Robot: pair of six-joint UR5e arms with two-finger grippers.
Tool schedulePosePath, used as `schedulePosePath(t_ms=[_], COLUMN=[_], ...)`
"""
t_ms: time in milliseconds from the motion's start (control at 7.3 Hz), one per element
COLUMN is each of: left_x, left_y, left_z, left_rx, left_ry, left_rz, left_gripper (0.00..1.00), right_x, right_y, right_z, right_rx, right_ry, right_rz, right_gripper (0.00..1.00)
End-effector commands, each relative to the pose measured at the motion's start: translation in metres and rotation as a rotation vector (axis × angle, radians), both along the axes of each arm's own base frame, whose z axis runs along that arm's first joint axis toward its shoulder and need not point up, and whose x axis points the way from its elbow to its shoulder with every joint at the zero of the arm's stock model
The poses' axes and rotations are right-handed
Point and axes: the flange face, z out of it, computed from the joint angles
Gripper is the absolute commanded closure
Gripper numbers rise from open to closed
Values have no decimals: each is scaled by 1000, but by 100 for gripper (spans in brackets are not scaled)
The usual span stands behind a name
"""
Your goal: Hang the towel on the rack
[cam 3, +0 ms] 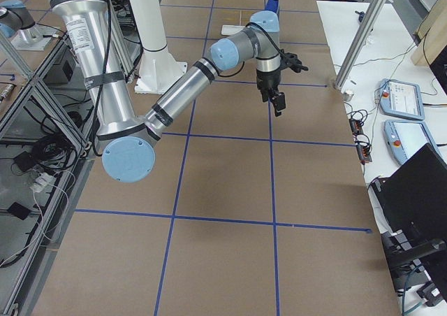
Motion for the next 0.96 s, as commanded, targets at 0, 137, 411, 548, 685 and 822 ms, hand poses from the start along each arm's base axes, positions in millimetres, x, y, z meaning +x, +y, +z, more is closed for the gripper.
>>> schedulePosePath(t_ms=[0, 137, 411, 548, 685, 822], left_x=[-20, -28, -44, -52, -69, -79], left_y=[60, 85, 120, 126, 132, 136], left_z=[42, 62, 108, 140, 170, 196], left_rx=[-31, -56, -53, -20, 15, 34], left_ry=[-3, -7, -41, -71, -97, -120], left_rz=[40, 60, 71, 77, 68, 65], left_gripper=[100, 100, 100, 100, 100, 100], right_x=[39, 40, 43, 51, 59, 71], right_y=[-27, -38, -32, -25, -25, -27], right_z=[75, 83, 113, 126, 130, 133], right_rx=[-216, -288, -353, -373, -368, -369], right_ry=[22, 51, 43, 36, 17, 13], right_rz=[-24, -33, -28, -10, 9, 33], right_gripper=[0, 0, 0, 0, 0, 0])
